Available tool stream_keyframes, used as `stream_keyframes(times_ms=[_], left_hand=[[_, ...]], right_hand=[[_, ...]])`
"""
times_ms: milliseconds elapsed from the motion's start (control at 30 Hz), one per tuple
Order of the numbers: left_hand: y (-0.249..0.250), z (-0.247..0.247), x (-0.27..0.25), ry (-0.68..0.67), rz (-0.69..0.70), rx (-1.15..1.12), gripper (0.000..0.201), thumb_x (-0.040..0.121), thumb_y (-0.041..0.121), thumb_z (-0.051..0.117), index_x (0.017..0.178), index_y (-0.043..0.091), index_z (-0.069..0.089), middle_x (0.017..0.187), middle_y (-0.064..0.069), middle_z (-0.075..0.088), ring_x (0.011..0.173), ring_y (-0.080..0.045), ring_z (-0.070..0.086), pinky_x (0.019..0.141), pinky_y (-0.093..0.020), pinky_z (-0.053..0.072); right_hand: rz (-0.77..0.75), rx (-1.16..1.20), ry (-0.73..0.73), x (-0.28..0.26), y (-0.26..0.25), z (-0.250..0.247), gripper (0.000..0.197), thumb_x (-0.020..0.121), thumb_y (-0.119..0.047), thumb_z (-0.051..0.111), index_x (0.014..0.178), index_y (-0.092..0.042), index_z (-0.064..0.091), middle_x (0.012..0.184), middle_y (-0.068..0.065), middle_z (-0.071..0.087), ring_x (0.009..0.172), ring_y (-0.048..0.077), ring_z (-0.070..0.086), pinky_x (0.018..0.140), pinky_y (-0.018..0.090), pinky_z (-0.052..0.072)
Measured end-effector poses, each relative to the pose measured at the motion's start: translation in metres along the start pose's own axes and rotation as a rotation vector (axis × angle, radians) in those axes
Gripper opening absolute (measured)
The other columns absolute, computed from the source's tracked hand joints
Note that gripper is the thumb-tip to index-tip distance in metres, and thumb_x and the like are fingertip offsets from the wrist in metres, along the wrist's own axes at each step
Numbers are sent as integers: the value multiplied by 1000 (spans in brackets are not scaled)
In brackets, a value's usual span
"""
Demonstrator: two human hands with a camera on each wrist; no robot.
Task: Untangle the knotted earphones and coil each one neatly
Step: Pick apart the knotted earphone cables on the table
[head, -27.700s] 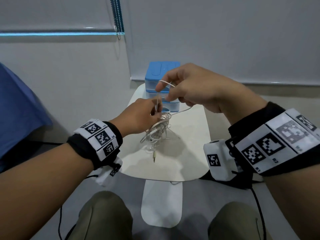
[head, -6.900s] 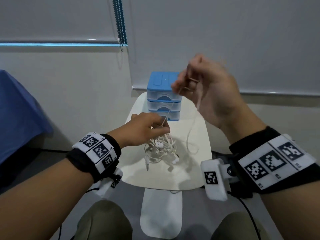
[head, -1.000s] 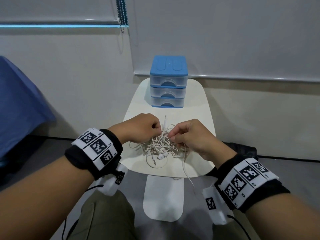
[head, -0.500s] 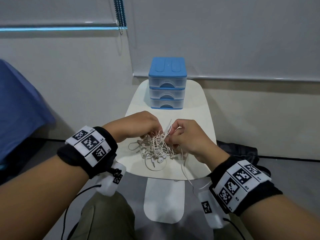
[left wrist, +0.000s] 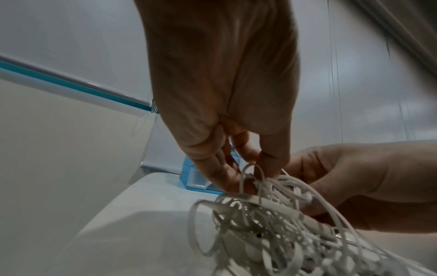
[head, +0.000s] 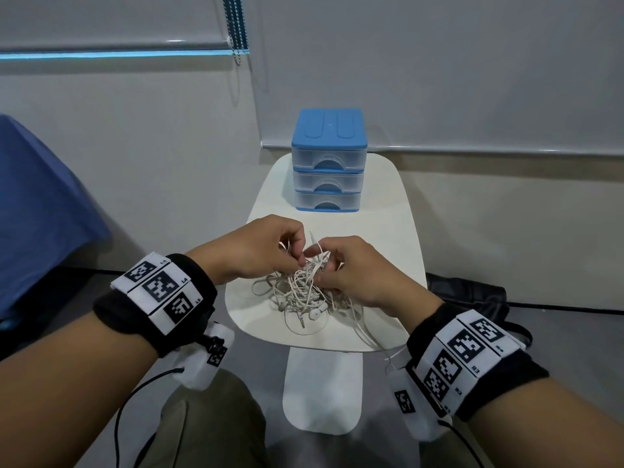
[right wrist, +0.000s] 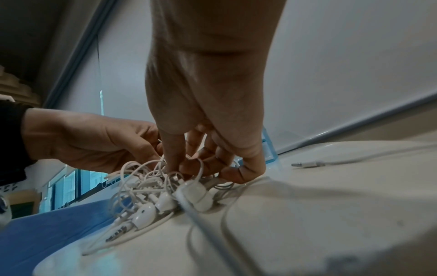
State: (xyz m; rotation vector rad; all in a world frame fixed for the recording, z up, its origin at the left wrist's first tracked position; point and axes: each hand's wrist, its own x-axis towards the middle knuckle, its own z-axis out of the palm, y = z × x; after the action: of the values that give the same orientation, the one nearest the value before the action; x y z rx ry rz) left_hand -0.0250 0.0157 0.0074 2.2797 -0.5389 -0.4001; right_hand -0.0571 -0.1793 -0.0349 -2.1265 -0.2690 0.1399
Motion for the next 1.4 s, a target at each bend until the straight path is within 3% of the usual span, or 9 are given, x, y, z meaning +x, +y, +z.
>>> stream_keyframes(times_ms=[133,233,567,733,933,1033,1200,1300,1400], left_hand=[[-2,-1,0,26,-6,25,24,77,-7,74,75,14,62,88,-15,73,66,-13,60,66,-30,50],[1,-2,-1,-10,-20,40,15,78,0,79,81,12,71,73,-4,70,61,-9,59,62,-22,49],[5,-4,5,-96,-64,173,19,80,3,74,82,21,80,69,1,69,58,-6,56,62,-19,46],[8,3,14,-86,-46,181,8,85,17,79,87,24,77,73,5,69,62,-8,59,65,-22,48],[5,7,19,-60,15,165,7,89,22,79,84,21,75,80,1,72,64,-5,56,63,-18,46],[5,7,19,-15,-10,71,9,94,20,74,85,19,74,77,-1,68,65,-8,55,64,-23,46],[10,8,19,22,48,3,12,97,23,68,86,21,70,89,-5,72,74,-11,60,75,-30,48],[15,9,19,55,73,-17,13,99,25,66,87,20,67,83,-1,68,74,-12,57,75,-34,46],[16,7,17,170,82,-133,15,104,26,57,94,17,63,85,4,73,83,-19,64,81,-45,51]], right_hand=[[-22,-79,25,3,-1,4,10,83,-10,77,88,-19,77,61,-6,57,56,9,48,63,27,43],[-21,-68,42,4,1,5,14,83,-8,76,77,-20,73,54,-9,55,52,6,47,59,24,42],[86,199,14,1,7,-8,8,83,8,68,88,2,69,55,7,57,50,20,52,40,16,37],[104,246,22,0,11,-10,6,86,8,69,92,6,67,55,3,57,49,15,51,39,16,35],[96,177,25,-3,11,-12,7,87,1,71,90,-1,65,56,4,59,52,19,52,42,18,37],[83,8,-26,-5,2,-31,13,84,-10,79,89,-13,69,66,8,70,58,20,61,57,27,49],[-80,-135,342,1,-27,-63,6,84,-15,74,82,-21,75,78,-6,72,72,11,63,71,27,51],[-94,-159,148,4,-31,-48,3,88,-20,77,85,-19,77,75,-7,72,69,6,63,70,22,51],[-26,-138,112,4,-17,-40,12,91,-18,74,81,-12,75,71,0,72,64,9,63,67,24,49]])
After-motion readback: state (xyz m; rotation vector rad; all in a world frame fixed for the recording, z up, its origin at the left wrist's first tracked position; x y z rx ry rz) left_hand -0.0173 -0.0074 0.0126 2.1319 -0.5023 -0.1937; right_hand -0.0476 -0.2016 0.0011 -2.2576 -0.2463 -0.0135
